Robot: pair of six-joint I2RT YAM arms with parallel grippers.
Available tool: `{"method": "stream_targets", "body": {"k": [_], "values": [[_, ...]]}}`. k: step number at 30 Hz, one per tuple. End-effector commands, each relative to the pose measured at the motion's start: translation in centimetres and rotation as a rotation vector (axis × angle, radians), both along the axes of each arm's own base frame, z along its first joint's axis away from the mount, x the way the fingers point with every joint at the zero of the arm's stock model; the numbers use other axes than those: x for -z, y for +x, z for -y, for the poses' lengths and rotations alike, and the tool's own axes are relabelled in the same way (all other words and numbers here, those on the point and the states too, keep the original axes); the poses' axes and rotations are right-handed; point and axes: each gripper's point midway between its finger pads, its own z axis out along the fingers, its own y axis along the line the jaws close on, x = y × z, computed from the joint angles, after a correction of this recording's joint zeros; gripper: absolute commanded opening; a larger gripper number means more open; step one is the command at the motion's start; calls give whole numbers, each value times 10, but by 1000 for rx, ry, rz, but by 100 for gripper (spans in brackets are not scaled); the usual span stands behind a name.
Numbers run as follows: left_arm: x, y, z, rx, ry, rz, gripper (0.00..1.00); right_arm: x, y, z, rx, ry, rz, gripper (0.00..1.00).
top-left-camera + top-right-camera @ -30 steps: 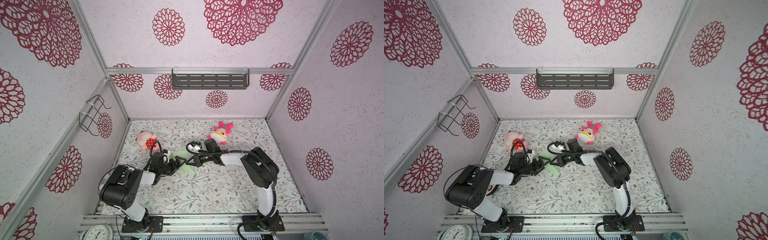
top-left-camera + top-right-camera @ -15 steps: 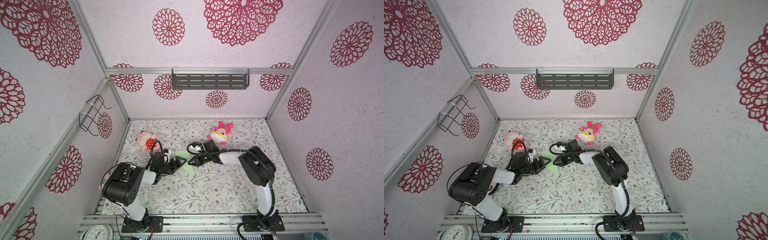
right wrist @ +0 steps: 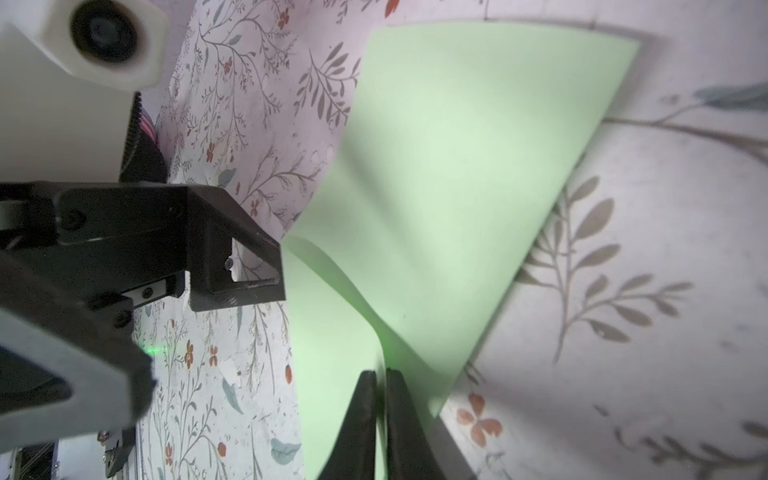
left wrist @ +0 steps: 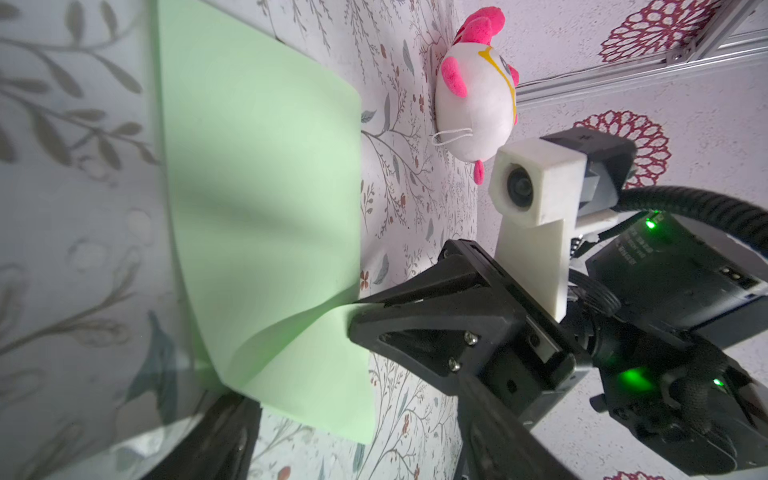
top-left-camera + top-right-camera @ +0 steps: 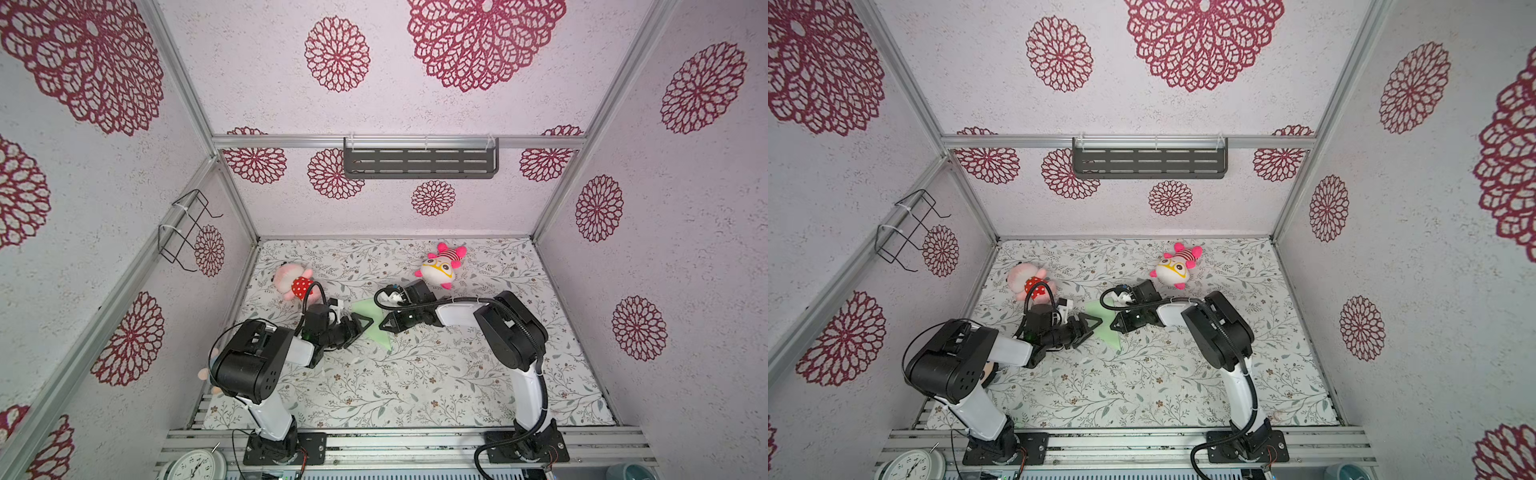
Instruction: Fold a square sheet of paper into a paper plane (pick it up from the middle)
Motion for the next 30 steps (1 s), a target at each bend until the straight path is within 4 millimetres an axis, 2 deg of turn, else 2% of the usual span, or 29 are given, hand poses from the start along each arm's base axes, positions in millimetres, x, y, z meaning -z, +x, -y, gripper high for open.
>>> {"method": "stream_targets", "body": {"k": [1,8,14,22,25,30], "values": [[-11,8,8,10,-50,31,73,4,4,2,-1,-23,13,11],[-10,12,12,25,-53,22,59,9,5,4,9,-42,8,11],[5,10,11,27,-3,-32,48,8,6,5,14,-45,14,11],[15,8,8,46,72,-83,34,-7,11,5,26,-25,55,15],[15,8,6,45,96,-90,22,-19,15,6,46,-13,96,21],[6,13,4,24,108,-74,10,-59,26,18,142,25,234,43]]}}
